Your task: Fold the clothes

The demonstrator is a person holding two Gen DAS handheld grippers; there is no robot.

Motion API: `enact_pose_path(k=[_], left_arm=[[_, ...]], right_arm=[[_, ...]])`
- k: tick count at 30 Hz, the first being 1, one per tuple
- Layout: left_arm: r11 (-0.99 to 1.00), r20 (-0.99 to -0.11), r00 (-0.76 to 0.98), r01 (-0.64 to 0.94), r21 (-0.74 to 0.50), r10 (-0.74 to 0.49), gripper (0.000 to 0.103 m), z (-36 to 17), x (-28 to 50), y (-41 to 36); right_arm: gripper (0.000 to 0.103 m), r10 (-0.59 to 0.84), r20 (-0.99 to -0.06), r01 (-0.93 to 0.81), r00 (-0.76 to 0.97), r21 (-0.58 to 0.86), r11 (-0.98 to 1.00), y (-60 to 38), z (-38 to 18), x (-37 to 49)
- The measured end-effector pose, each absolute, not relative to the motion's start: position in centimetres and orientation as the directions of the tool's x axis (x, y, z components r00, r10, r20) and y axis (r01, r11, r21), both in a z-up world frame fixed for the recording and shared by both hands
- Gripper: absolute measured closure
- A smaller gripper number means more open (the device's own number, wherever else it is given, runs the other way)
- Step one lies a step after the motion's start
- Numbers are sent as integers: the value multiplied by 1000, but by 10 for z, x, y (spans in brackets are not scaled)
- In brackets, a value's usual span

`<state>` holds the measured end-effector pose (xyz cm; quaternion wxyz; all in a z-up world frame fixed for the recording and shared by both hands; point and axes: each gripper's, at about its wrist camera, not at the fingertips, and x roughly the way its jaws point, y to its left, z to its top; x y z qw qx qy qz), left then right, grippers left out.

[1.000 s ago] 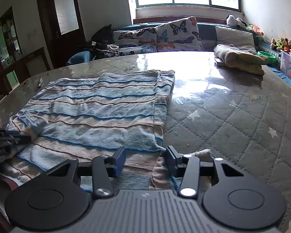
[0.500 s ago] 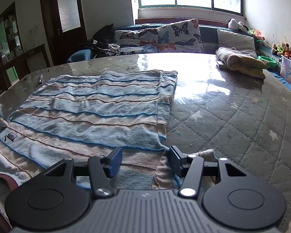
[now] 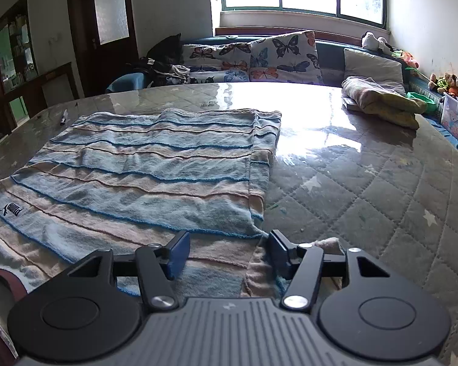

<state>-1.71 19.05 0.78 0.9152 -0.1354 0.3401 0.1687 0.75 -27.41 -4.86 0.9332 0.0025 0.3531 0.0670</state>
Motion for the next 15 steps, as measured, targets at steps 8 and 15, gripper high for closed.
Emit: enact_pose_path(k=[8,15], left_arm=[[976,-672,739,-176,-131,43,86,11,41,142],[993,-699,712,-30,-114,-58,85,-7,92,118]], right_arm=[[44,119,-659,-138,743,24,990,-268,-46,18],[44,117,-627,-160,770,-11,987,-254,-39,33]])
